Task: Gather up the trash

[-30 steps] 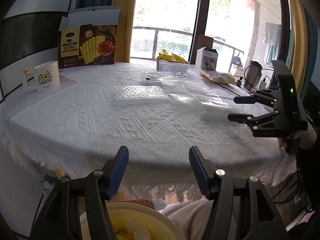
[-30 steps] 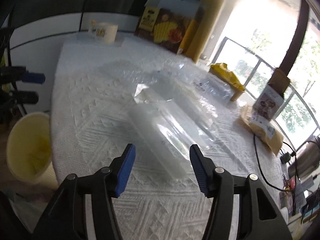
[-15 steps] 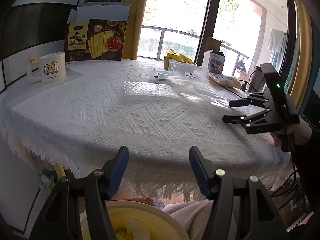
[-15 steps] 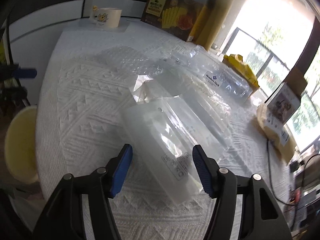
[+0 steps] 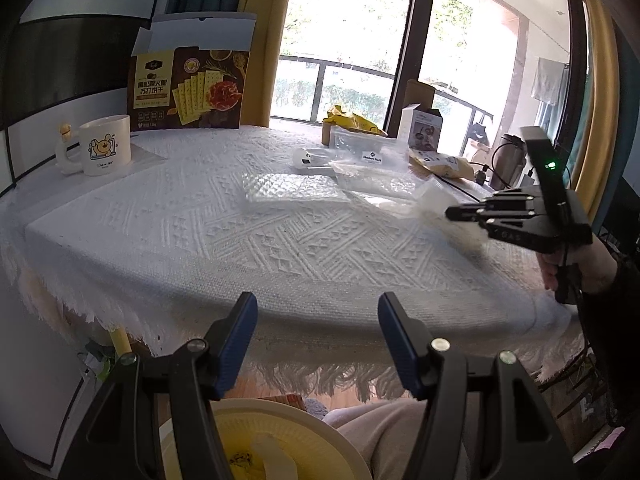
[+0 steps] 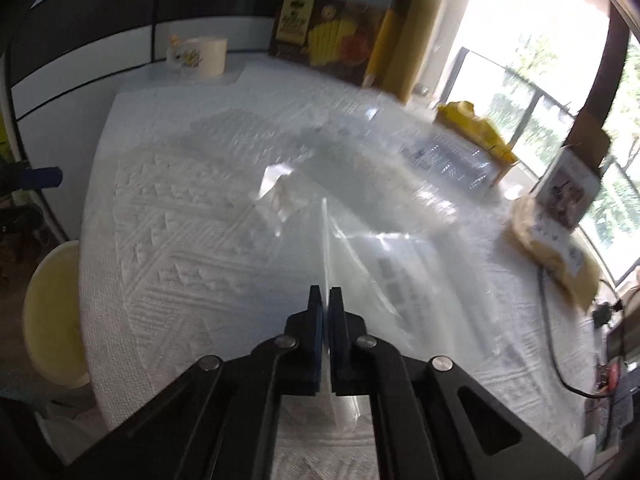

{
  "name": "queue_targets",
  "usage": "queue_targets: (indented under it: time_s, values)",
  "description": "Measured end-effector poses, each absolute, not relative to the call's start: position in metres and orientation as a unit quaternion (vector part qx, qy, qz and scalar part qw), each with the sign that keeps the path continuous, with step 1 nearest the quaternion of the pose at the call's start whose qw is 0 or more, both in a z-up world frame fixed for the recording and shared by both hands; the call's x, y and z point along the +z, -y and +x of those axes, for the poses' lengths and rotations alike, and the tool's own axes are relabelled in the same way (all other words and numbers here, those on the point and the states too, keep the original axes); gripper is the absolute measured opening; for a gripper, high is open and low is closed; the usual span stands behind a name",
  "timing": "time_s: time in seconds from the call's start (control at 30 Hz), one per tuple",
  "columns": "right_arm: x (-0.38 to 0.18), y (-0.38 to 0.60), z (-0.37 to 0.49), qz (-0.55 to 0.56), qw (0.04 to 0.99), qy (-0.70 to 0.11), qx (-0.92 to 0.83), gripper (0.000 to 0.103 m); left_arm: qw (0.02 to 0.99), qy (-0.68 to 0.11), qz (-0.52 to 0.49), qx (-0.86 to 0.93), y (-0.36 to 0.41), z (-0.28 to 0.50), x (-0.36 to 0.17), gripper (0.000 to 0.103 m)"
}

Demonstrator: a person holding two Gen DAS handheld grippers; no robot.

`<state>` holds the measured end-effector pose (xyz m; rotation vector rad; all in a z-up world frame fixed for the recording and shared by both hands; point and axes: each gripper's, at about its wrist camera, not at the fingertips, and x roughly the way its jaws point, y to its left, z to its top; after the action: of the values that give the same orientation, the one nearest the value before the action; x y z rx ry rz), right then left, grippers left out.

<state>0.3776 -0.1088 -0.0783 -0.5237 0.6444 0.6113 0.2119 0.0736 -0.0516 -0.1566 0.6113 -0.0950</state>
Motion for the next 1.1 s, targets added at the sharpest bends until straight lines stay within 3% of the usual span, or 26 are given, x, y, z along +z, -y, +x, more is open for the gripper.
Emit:
queue_targets:
  time_s: [0.37, 0.57, 0.83, 1.1]
  values:
    - [-0.04, 0.162, 0.348, -0.196, 0.909, -0.246, 0.274, 0.001, 0.946, -0.305, -0.075, -0.076, -0.054, 0.243, -0.04, 0.063]
    - [-0.029, 0.185, 0.352, -0.175, 0.921, -0.228, 0.263, 0.001, 0.944, -0.312, -0.025, -0.103, -0.021, 0.282, -0.029, 0.063]
    - [-0.016, 0.211, 0.361, -0.136, 0.935, -0.203, 0.255, 0.001, 0.928, -0.329, 0.094, -0.147, 0.038, 0.35, -0.021, 0.063]
    - [-0.012, 0.232, 0.363, -0.115, 0.94, -0.196, 0.253, 0.001, 0.873, -0.371, 0.264, -0.173, 0.081, 0.404, -0.048, 0.063]
